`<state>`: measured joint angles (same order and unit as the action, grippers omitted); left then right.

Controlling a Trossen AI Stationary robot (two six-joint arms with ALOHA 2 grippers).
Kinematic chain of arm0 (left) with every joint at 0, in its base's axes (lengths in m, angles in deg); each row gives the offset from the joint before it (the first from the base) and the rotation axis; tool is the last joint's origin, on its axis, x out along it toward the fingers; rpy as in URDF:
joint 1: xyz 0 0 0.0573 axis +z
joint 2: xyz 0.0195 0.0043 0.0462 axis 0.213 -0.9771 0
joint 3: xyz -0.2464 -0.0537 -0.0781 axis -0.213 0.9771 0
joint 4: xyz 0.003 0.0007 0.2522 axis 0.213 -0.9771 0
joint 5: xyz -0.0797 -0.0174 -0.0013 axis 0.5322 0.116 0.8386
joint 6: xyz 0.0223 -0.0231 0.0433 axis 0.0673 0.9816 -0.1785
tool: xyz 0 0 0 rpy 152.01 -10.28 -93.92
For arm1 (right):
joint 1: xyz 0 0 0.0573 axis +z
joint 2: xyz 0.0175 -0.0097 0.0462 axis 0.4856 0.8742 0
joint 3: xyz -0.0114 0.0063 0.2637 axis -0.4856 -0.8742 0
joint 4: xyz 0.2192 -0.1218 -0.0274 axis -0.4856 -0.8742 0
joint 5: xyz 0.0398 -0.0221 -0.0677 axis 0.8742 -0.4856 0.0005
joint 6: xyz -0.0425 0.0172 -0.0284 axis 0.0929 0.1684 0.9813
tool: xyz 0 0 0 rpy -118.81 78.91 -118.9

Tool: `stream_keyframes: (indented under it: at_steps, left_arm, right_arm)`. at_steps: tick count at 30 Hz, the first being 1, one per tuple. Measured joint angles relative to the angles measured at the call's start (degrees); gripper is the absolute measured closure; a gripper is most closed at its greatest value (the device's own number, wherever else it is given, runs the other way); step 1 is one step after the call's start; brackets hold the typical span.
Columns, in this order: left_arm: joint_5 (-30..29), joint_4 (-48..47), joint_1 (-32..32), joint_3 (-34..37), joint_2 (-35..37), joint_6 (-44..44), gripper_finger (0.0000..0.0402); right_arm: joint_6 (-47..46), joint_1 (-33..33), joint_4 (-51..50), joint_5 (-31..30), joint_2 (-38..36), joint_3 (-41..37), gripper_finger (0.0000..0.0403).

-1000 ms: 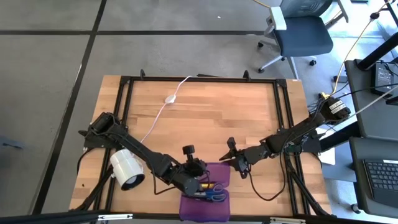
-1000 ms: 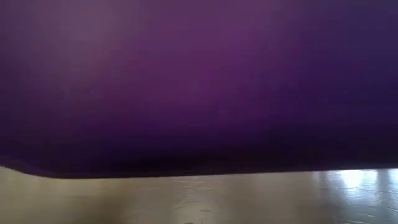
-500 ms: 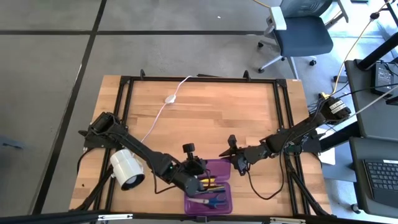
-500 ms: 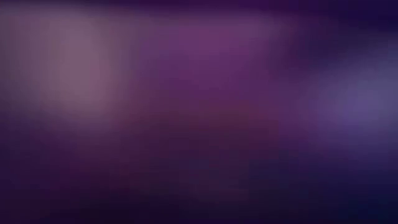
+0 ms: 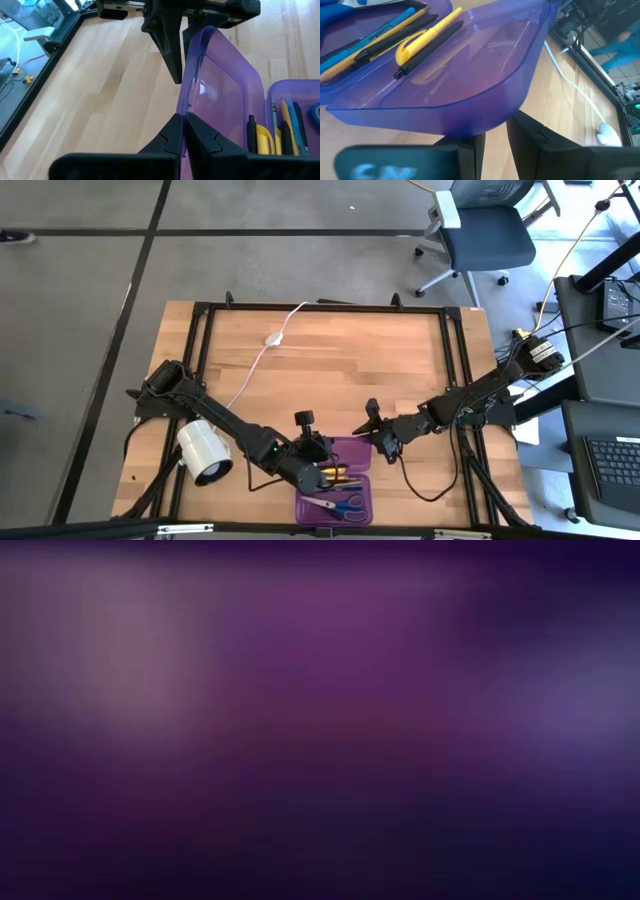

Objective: Pick & place school supplies into a supply box
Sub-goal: Close the purple supply box

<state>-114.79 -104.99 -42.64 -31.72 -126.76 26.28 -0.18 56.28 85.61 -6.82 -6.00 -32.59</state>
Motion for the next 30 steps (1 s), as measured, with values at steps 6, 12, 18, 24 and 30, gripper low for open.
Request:
stream_keyframes:
  at_steps: [6,12,18,24,30]
  left_arm:
    - [0.19,-0.03,-0.01,0.00,0.00,1.81,0.0370]
    - [-0.18,0.00,-0.02,0.00,0.00,2.10,0.0308]
    - [-0.43,0.02,-0.01,0.00,0.00,1.66,0.0270]
    - [-0.17,0.15,-0.01,0.00,0.00,1.12,0.0263]
    - [0.07,2.42,-0.06,0.00,0.08,-1.97,0.0262]
  right_arm:
    - [-0.02,0.02,0.10,0.21,-0.04,0.00,0.0321]
    - [0.00,0.02,1.24,4.38,-0.04,0.00,0.0321]
    - [-0.02,0.02,1.55,5.62,-0.04,0.02,0.0321]
    - [-0.02,0.02,1.55,5.62,-0.04,0.02,0.0321]
    - [-0.02,0.02,1.55,5.60,-0.04,0.02,0.0321]
